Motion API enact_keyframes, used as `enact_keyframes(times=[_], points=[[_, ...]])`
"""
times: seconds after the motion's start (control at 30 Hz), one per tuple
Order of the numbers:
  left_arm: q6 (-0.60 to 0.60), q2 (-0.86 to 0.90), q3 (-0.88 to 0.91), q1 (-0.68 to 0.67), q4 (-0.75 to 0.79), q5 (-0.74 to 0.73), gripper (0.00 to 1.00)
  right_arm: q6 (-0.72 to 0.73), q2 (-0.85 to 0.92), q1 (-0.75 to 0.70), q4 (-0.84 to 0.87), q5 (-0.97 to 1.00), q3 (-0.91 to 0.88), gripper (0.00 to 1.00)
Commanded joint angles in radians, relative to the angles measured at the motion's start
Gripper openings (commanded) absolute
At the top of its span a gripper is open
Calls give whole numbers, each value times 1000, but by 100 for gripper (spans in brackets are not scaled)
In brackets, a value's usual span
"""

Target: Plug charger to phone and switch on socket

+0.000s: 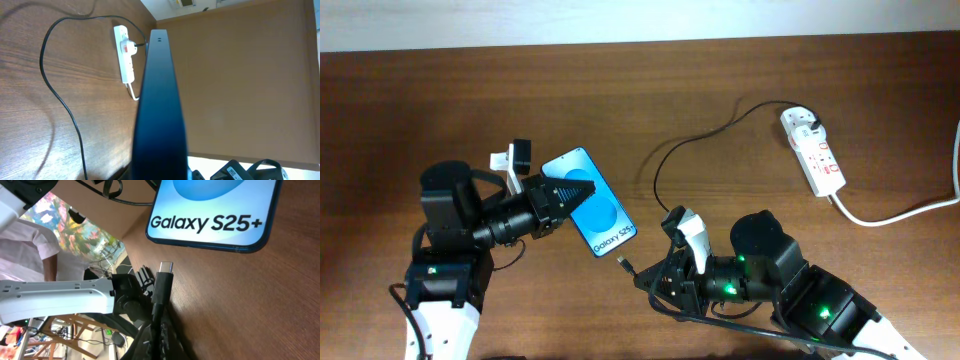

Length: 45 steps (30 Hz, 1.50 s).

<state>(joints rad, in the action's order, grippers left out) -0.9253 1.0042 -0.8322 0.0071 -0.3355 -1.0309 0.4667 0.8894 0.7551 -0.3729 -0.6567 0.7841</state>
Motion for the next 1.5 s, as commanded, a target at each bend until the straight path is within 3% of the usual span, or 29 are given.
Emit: enact_keyframes(times=[0.0,1.47], points=[[-10,-5,-14,2,9,-9,0,-14,10,-2,7,14,11,4],[-10,-5,-14,2,9,-8,0,13,43,-3,34,66,11,4]])
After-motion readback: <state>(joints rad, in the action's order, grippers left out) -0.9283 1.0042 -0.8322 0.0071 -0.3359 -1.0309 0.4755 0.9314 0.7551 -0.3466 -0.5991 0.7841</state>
